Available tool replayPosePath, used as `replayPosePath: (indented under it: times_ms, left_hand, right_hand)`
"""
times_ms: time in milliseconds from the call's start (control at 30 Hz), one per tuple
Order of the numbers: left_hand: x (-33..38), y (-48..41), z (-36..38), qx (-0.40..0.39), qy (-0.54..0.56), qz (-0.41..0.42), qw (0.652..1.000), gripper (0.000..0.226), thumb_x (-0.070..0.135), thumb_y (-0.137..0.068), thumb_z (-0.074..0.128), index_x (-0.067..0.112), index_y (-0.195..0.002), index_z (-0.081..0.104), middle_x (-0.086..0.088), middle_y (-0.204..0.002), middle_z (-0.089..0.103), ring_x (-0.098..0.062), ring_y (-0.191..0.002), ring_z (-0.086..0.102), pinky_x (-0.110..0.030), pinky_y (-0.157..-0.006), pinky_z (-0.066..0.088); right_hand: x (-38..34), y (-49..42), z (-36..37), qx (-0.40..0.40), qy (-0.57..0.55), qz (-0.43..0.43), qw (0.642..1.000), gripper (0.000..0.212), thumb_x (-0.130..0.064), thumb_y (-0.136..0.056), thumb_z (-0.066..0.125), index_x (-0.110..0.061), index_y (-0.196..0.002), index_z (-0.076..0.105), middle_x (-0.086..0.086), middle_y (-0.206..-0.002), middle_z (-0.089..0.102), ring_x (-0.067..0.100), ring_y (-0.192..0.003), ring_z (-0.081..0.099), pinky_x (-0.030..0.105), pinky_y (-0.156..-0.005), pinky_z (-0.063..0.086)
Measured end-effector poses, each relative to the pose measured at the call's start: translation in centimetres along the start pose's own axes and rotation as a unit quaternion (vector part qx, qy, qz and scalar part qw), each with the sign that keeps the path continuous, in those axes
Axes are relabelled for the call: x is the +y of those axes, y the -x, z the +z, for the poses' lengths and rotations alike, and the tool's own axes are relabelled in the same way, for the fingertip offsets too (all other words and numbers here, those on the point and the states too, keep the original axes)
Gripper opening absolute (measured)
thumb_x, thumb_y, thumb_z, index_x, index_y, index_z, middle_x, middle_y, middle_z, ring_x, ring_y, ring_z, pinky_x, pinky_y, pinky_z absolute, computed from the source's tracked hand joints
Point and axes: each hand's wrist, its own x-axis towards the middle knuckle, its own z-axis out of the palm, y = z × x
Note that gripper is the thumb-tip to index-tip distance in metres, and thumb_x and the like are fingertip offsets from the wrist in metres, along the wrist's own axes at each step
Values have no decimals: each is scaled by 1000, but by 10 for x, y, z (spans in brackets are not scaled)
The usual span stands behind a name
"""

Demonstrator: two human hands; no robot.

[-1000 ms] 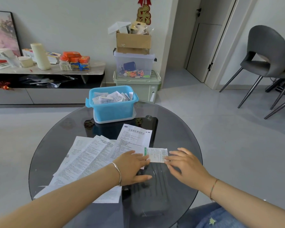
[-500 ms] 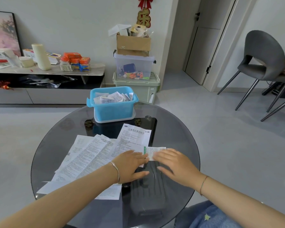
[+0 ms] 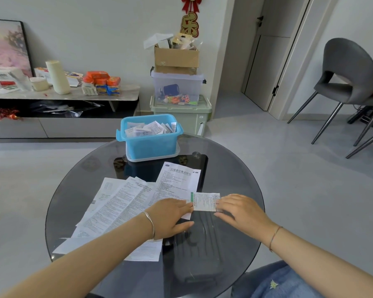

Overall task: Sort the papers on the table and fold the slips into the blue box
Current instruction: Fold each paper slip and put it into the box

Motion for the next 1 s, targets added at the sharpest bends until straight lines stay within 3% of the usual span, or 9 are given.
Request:
replayPosePath:
  times_ms: [133, 300, 400, 467, 533, 633, 733, 867, 1000]
  left_hand:
    - [-1, -6, -3, 27, 56, -30, 998, 47, 49, -99, 32, 25, -137, 45, 1, -135, 53, -16, -116, 51, -29, -100, 40]
    - [-1, -11, -12, 62, 209, -100, 971, 45, 46, -96, 46, 33, -139, 40, 5, -140, 49, -15, -122, 49, -28, -102, 38]
    - [0, -14, -12, 121, 290, -132, 940, 62, 46, -88, 60, 34, -143, 32, 8, -128, 52, -8, -109, 53, -26, -101, 42]
    - [2, -22, -14, 166, 384, -156, 895, 65, 39, -85, 68, 30, -141, 36, 14, -122, 49, -7, -90, 61, -22, -87, 49]
    - [4, -30, -18, 175, 502, -170, 830, 53, 26, -85, 71, 21, -133, 49, 9, -119, 57, -10, -73, 67, -18, -69, 54]
    - [11, -35, -18, 208, 592, -163, 762, 15, 10, -83, 71, 8, -98, 68, -9, -93, 72, -10, -65, 69, -19, -66, 56]
    - [12, -35, -17, 288, 491, -114, 814, 12, 10, -83, 72, 22, -80, 72, 1, -80, 73, -2, -71, 67, -17, -75, 53]
    - [3, -29, -6, 293, 262, -56, 918, 16, 19, -88, 67, 22, -102, 75, 4, -102, 73, -12, -92, 68, -25, -89, 52]
    - [7, -24, 9, 207, 90, 8, 974, 22, 25, -91, 61, 23, -109, 72, -4, -105, 71, -22, -94, 67, -29, -83, 52]
  right_hand:
    - [-10, -20, 10, -5, 57, -28, 998, 13, -33, -80, 57, -23, -78, 65, -12, -65, 63, 10, -53, 59, 20, -43, 42]
    - [-12, -26, 14, -32, 121, -38, 991, 19, -13, -54, 76, -21, -55, 59, -9, -46, 52, 12, -37, 49, 18, -37, 19]
    - [-13, -23, 5, 43, -53, 71, 995, 10, -9, -74, 66, -19, -73, 69, -9, -54, 60, 10, -44, 56, 18, -39, 32]
    - [-14, -24, -6, 64, -249, 192, 947, 16, -8, -88, 61, -20, -88, 72, -12, -74, 70, 5, -66, 65, 16, -59, 49]
    - [-13, -24, -15, 68, -389, 268, 879, 24, -4, -90, 60, -25, -85, 69, -19, -81, 72, -3, -78, 66, 11, -71, 48]
    - [-11, -24, -18, 75, -425, 269, 861, 31, -2, -88, 63, -32, -82, 67, -20, -83, 72, -1, -80, 67, 12, -75, 48]
    - [-9, -22, -16, 80, -383, 240, 889, 25, -10, -83, 71, -34, -87, 70, -21, -87, 71, 1, -83, 64, 11, -78, 48]
    - [-1, -19, -3, 79, -210, 127, 966, 30, -2, -75, 73, -25, -93, 76, -15, -93, 71, 2, -86, 62, 21, -74, 52]
    - [-1, -8, 9, 17, -121, 23, 992, 30, -4, -66, 75, -23, -89, 75, -14, -89, 70, 7, -80, 61, 24, -56, 54]
